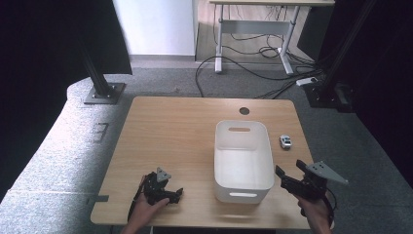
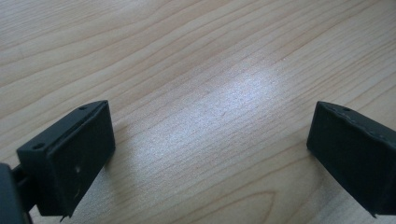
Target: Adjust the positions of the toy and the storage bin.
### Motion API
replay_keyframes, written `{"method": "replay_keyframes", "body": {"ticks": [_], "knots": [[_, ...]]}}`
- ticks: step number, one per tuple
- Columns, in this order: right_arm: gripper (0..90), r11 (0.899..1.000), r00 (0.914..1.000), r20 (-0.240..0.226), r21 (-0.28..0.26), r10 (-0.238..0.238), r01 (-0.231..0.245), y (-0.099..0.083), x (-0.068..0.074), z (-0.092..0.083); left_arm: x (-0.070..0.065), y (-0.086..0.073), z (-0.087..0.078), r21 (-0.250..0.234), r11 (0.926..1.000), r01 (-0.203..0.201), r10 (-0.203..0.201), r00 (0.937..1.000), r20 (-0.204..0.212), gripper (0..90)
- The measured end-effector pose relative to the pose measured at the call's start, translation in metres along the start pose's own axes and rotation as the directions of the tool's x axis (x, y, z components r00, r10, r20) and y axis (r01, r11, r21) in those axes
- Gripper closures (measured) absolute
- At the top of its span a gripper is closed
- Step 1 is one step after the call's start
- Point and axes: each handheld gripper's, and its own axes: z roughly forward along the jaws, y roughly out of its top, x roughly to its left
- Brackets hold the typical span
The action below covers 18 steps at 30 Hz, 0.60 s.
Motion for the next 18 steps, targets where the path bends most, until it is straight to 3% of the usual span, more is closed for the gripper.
{"method": "replay_keyframes", "body": {"ticks": [18], "knots": [[16.8, 1.000, 0.9999, -0.011, 0.024, -0.005, 0.005, 0.010, 0.005, 0.025, 0.000, 0.000, 0.000, 0.000, 1.0000, 0.000, 0.000, 1.0000, 0.000, 0.9]]}}
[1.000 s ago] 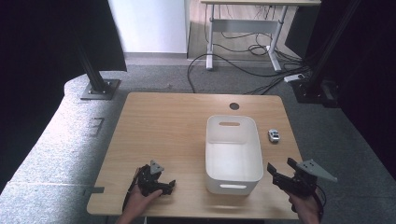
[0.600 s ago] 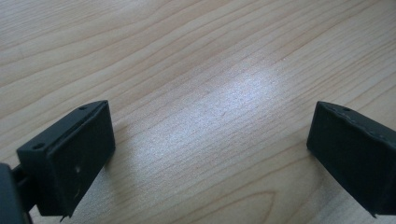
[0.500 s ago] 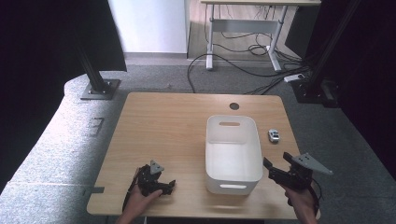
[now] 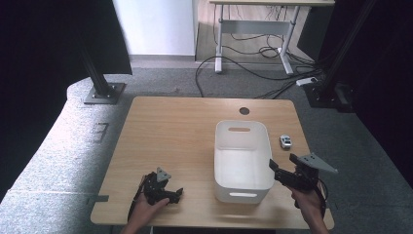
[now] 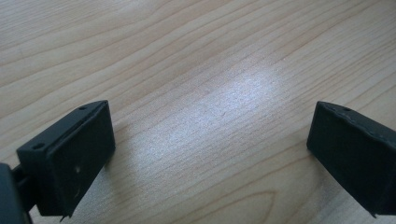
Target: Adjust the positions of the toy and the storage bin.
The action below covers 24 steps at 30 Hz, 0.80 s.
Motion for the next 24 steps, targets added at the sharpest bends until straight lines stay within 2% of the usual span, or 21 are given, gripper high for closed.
{"method": "replay_keyframes", "body": {"ticks": [12, 24], "knots": [[18.4, 0.999, 1.0000, -0.003, 0.032, -0.002, 0.003, -0.002, 0.005, 0.015, 0.000, 0.000, 0.000, 0.000, 1.0000, 0.000, 0.000, 1.0000, 0.000, 0.9], [20.0, 0.999, 1.0000, 0.007, 0.037, -0.003, 0.003, -0.004, 0.005, 0.018, 0.000, 0.000, 0.000, 0.000, 1.0000, 0.000, 0.000, 1.0000, 0.000, 0.9]]}}
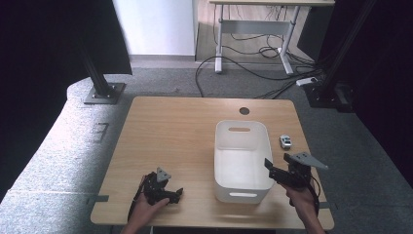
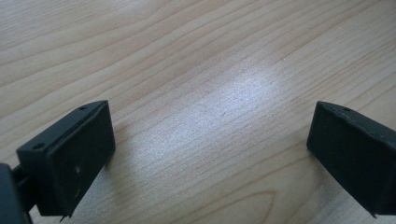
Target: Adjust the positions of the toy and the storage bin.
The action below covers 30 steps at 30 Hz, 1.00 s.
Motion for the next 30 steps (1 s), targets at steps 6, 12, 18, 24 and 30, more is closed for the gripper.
{"method": "replay_keyframes", "body": {"ticks": [6, 12, 18, 24, 30], "knots": [[21.5, 1.000, 1.0000, 0.009, 0.020, 0.000, 0.000, -0.005, 0.000, 0.005, 0.000, 0.000, 0.000, 0.000, 1.0000, 0.000, 0.000, 1.0000, 0.000, 0.9], [22.6, 0.999, 0.9999, 0.014, 0.032, -0.004, 0.003, -0.008, 0.001, 0.009, 0.000, 0.000, 0.000, 0.001, 1.0000, -0.002, 0.002, 1.0000, 0.000, 0.9], [24.8, 0.999, 0.9998, 0.017, 0.039, 0.002, -0.003, -0.010, 0.000, 0.011, 0.000, 0.000, 0.000, 0.001, 1.0000, -0.001, 0.001, 1.0000, 0.000, 0.9], [32.3, 0.999, 0.9999, 0.004, 0.046, -0.010, 0.009, -0.009, 0.003, 0.011, 0.000, 0.000, 0.000, 0.001, 1.0000, -0.002, 0.002, 1.0000, 0.000, 0.9], [41.1, 0.999, 0.9997, -0.022, 0.053, -0.007, 0.008, -0.008, 0.004, 0.011, 0.000, 0.000, 0.000, 0.000, 1.0000, 0.000, 0.000, 1.0000, 0.000, 0.9]]}}
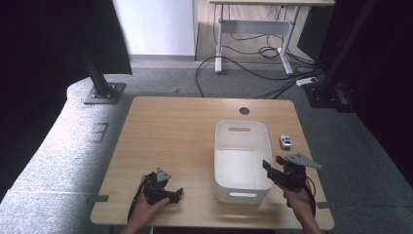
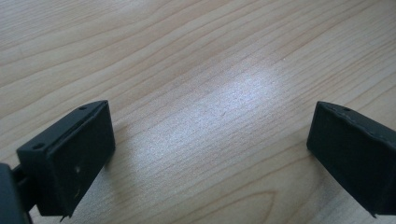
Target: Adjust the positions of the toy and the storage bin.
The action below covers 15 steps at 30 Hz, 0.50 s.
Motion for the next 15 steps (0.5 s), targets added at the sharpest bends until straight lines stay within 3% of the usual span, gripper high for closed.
{"method": "replay_keyframes", "body": {"ticks": [15], "knots": [[60.0, 1.000, 0.9990, -0.040, 0.022, -0.021, 0.022, 0.0032, 0.0048, 0.0000, 0.0000, 0.0000, 0.0000, 0.000, 1.0000, 0.000, 0.000, 1.0000, 0.000, 0.9]]}}
